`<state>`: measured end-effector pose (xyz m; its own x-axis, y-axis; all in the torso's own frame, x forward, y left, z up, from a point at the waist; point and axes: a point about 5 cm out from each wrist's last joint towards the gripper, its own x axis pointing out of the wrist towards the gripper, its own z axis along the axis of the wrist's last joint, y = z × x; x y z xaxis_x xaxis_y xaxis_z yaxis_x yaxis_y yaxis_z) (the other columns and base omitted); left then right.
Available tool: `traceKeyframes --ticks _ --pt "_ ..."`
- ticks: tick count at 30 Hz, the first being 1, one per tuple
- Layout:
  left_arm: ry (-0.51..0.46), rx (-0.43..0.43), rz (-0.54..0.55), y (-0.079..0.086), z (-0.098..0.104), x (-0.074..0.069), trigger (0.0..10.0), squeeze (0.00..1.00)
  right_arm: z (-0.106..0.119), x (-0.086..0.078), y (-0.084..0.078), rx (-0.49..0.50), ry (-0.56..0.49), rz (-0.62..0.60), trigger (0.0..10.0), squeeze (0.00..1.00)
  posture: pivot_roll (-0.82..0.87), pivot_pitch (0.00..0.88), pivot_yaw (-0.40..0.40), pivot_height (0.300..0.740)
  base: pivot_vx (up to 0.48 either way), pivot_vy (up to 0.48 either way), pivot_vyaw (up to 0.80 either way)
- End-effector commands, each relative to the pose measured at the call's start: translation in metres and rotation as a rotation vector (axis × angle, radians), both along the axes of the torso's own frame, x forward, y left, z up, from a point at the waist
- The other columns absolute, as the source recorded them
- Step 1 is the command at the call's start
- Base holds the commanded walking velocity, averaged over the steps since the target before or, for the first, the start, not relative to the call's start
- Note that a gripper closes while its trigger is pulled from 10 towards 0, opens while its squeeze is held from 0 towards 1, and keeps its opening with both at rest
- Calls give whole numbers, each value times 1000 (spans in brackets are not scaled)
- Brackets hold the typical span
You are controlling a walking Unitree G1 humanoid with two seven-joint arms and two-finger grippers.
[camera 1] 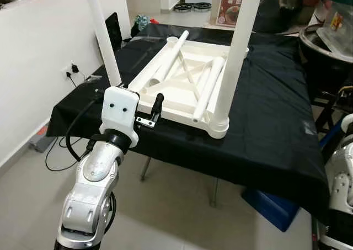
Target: Building children table
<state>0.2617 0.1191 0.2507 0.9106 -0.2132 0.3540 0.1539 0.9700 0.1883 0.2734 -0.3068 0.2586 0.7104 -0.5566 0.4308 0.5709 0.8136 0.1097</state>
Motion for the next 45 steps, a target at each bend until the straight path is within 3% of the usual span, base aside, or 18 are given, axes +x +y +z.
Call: traceKeyframes --ticks 1,9,10,24,29,36,41,45 --pt "1 26 6 0 0 0 10000 0 -2 2 2 3 2 4 10000 0 111 130 -10 740 289 0 0" --pt "3 29 4 1 0 1 10000 0 -3 2 4 7 4 8 10000 0 112 131 -10 740 305 0 0" --pt "14 -8 9 1 2 2 10000 0 -4 2 4 7 5 10 10000 0 112 133 -10 740 311 0 0" --pt "19 15 36 3 -1 1 10000 0 -2 1 2 1 7 -4 10000 0 110 135 -5 740 227 0 0" --pt "39 16 15 1 -7 0 10000 0 -4 -1 -9 -25 35 -42 10000 0 113 128 -5 740 0 0 0" --pt "146 9 -92 -4 -32 -8 10000 0 -14 13 -27 37 86 161 10000 0 116 125 -9 740 0 0 0" --pt "259 33 -195 -8 -64 -20 10000 0 -22 15 -39 -6 181 404 10000 0 111 122 -7 740 0 0 0" --pt "298 40 -226 -10 -75 -25 10000 0 -26 11 -50 -48 261 499 10000 0 112 119 -9 740 0 0 0"
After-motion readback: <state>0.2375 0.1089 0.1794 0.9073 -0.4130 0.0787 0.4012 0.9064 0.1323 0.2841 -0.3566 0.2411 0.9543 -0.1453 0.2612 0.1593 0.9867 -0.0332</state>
